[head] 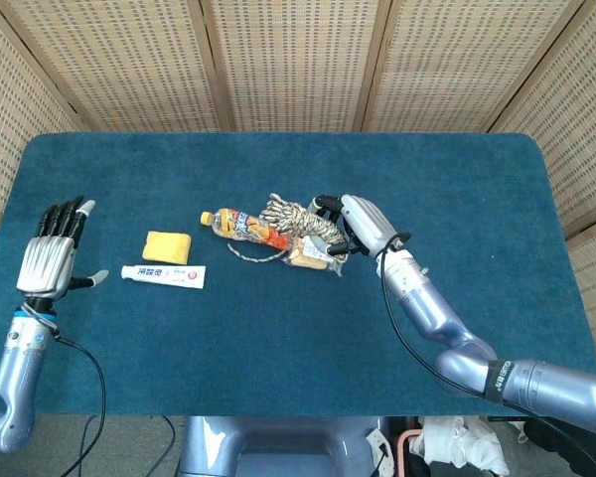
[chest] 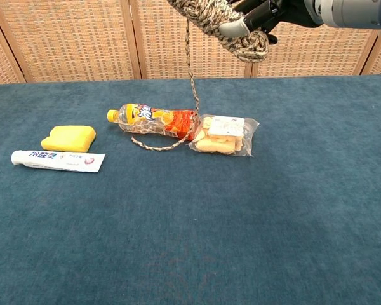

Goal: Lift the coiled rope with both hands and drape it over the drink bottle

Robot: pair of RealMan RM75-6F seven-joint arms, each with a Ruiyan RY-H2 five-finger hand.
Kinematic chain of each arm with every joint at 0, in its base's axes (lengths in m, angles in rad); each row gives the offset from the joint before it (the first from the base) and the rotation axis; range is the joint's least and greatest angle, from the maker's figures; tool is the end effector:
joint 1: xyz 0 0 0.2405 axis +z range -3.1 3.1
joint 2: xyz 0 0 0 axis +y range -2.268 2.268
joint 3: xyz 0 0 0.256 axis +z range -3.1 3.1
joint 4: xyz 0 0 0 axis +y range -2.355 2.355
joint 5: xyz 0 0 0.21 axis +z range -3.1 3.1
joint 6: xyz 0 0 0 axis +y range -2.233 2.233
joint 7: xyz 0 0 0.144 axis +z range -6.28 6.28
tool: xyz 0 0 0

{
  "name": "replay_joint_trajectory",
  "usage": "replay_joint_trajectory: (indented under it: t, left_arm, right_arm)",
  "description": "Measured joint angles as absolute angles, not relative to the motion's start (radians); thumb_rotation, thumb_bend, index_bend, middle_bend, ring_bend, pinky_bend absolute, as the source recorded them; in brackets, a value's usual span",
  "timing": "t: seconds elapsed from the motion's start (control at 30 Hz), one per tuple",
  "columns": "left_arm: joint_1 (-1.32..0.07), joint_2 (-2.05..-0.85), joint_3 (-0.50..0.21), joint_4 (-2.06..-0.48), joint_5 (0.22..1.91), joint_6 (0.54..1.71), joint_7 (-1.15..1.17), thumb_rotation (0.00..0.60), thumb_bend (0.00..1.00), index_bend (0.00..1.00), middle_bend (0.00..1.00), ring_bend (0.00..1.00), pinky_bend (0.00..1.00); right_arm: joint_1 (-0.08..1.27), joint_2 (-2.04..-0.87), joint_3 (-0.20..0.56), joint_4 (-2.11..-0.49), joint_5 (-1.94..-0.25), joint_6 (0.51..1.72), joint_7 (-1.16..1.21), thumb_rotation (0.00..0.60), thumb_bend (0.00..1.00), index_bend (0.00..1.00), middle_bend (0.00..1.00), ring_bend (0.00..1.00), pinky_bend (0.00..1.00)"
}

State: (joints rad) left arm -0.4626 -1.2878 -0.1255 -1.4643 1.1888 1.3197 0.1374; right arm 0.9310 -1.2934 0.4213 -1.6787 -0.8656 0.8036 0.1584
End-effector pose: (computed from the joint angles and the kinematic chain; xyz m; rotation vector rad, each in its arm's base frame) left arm -0.2714 0.3122 0.1217 -1.4035 -0.8287 -0.9197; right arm -0.0467 -0.3994 0.0740 1.6341 -1.4923 1.4148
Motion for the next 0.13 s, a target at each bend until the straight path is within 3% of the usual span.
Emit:
replay_joint_trajectory:
  t: [0.13]
  left_arm:
    - [-0.386,-1.198,-0.132,-1.662,1.084,1.393,0.316,0.600,0.00,0.00,0.00,0.00,0.00]
  right_arm:
    - [0.927,-1.296,0.420,-1.689,-0.872,0.814,0.160,0.600,0.83,0.68,0.75,0.60,0.81]
